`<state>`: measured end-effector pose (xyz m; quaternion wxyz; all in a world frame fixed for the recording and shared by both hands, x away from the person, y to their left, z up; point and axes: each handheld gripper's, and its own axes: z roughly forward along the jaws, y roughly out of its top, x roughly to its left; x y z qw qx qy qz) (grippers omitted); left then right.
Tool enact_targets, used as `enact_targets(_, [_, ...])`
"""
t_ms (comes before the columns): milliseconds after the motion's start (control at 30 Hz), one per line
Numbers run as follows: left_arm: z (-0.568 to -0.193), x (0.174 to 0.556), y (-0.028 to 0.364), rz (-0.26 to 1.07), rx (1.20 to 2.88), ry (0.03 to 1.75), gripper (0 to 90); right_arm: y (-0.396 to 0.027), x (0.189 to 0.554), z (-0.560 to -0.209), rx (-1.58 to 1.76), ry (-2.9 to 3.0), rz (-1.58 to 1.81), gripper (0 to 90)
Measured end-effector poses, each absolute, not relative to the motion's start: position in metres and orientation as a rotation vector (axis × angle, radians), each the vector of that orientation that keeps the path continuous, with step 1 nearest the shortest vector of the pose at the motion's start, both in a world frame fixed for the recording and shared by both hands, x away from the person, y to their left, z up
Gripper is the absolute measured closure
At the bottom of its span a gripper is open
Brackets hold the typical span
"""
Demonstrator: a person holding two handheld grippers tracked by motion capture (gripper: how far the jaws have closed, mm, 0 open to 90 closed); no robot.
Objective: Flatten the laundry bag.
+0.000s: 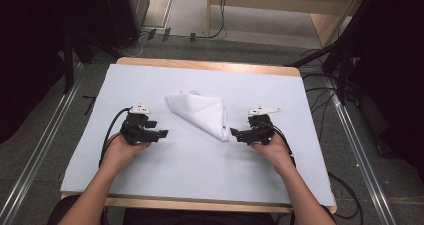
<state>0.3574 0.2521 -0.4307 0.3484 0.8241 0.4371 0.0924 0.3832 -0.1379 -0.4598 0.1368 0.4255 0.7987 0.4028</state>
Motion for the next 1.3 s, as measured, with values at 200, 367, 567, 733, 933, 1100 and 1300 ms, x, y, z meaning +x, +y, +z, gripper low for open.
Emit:
enact_targets(200, [-0.429, 0.358, 0.254, 0.216, 2.123, 1.135, 43.8, -0.135, 0.38, -0.457, 1.175, 2.351, 1.162, 14.0])
enact_targets(367, [-0.429, 0.358, 0.254, 0.215, 2.129, 1.126, 48.3, -0.132, 0.379, -0.455, 1.146, 2.364, 1.165, 14.0])
enact_targets(567, [-0.429, 0.359, 0.254, 0.2, 2.13, 1.122, 52.1, -0.133, 0.378, -0.455, 1.143, 2.363, 1.158, 15.0])
enact_targets(733, [-0.428, 0.361, 0.257, 0.213, 2.128, 1.143, 55.3, -0.134, 0.377, -0.454, 1.151, 2.363, 1.164, 22.3])
enact_targets(933, [-0.429, 0.365, 0.261, 0.173, 2.117, 1.162, 54.4, -0.137, 0.377, -0.453, 1.141, 2.375, 1.169, 30.5])
enact_targets(1100, [-0.428, 0.367, 0.261, 0.149, 2.106, 1.187, 47.1, -0.139, 0.377, -0.453, 1.149, 2.381, 1.181, 33.9])
enact_targets(1300, [-0.43, 0.371, 0.264, 0.126, 2.102, 1.199, 40.2, -0.14, 0.378, -0.453, 1.156, 2.394, 1.183, 36.5])
